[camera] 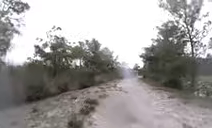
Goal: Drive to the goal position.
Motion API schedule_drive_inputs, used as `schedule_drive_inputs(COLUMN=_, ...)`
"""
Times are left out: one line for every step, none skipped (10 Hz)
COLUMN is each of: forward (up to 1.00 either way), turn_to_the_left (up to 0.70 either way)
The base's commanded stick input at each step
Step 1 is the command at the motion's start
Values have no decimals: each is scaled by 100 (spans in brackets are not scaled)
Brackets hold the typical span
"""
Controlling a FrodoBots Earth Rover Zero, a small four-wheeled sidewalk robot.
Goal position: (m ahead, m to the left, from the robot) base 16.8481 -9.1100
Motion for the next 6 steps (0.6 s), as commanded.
schedule_drive_inputs(forward=60, turn_to_the_left=0)
schedule_drive_inputs(forward=60, turn_to_the_left=0)
schedule_drive_inputs(forward=60, turn_to_the_left=0)
schedule_drive_inputs(forward=60, turn_to_the_left=0)
schedule_drive_inputs(forward=60, turn_to_the_left=0)
schedule_drive_inputs(forward=60, turn_to_the_left=0)
